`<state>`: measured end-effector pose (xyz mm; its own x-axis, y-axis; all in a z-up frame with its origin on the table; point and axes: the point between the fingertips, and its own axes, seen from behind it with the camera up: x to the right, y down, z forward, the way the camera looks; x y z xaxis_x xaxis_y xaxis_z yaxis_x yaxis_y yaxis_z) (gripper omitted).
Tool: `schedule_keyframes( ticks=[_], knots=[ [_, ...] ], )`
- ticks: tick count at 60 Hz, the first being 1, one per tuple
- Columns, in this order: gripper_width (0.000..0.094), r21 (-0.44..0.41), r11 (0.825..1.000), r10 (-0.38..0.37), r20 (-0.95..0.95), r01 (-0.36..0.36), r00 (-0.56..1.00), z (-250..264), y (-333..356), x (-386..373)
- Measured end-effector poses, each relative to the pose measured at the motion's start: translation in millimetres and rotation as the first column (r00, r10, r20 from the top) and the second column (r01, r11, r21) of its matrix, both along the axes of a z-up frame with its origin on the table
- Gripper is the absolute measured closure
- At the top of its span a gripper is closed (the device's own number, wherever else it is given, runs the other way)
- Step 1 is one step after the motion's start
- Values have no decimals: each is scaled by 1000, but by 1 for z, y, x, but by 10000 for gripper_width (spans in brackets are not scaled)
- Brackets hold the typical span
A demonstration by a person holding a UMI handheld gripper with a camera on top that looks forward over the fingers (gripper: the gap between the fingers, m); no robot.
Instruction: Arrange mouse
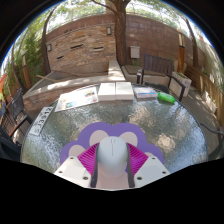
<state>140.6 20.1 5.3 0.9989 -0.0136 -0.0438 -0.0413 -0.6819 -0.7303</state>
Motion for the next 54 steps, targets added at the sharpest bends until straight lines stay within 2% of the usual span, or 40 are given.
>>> schedule_keyframes(
  ticks=[6, 8, 13, 15, 26, 45, 54],
  knots=[
    [430, -49, 999, 22, -33, -23, 999, -21, -1, -8],
    [396, -35, 999, 27, -29, -28, 999, -18, 0, -8],
    [100, -20, 999, 44, 3, -44, 999, -4, -6, -4],
    [74, -17, 999, 43, 17, -43, 999, 1, -7, -4],
    [82, 13, 1000, 6, 40, -6, 999, 47, -50, -5],
    [101, 70, 994, -88, 78, 82, 993, 135, -194, -27],
    [104, 91, 991, -102, 96, 93, 990, 166, -253, -40]
  ],
)
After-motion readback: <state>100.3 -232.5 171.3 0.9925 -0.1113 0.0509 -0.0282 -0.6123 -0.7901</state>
